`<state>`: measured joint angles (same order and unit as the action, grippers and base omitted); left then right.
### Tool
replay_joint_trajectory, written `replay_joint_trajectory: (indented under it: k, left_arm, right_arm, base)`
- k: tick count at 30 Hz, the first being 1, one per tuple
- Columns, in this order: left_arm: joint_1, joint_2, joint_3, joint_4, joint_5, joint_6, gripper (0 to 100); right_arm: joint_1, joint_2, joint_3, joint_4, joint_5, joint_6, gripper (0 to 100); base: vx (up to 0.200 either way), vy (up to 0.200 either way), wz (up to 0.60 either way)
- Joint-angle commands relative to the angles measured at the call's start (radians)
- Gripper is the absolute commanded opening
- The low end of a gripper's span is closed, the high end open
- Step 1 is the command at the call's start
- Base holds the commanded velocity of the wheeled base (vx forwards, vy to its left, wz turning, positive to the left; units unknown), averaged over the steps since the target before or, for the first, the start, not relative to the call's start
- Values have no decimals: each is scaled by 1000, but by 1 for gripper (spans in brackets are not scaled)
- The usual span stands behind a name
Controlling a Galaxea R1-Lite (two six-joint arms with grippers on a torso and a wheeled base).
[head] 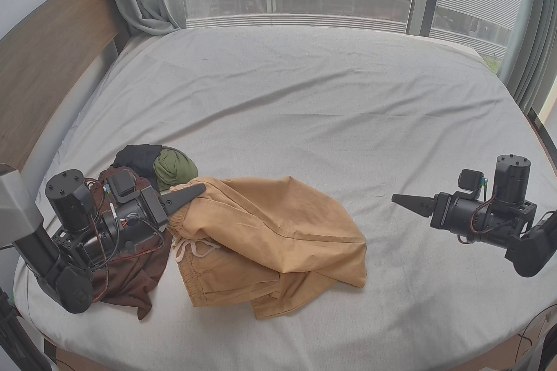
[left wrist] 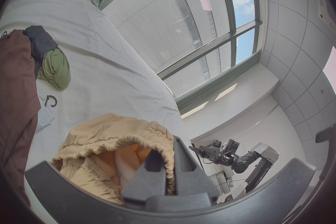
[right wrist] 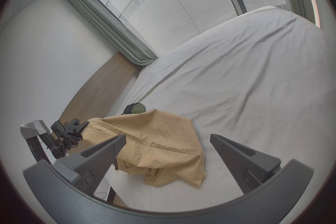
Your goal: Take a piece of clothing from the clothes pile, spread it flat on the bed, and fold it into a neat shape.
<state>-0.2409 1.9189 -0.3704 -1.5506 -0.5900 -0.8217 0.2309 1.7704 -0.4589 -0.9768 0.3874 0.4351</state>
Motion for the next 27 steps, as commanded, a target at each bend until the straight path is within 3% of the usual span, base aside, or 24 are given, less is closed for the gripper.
replay_joint_trajectory:
  k: [1,14,27]
  left_arm:
    - [6,2,-1,0,-1,-1,0]
    - [5,14,1,0,-1,3,0]
    - [9,17,-2,0,1,3,0]
  right_arm:
    - [5,112,0,-34,4,2,100]
    - [19,360,29,-252,11,47,100]
    - [56,454,16,-270,14,94,100]
  base:
    - [0,0,0]
    - [0,0,0]
    - [0,0,0]
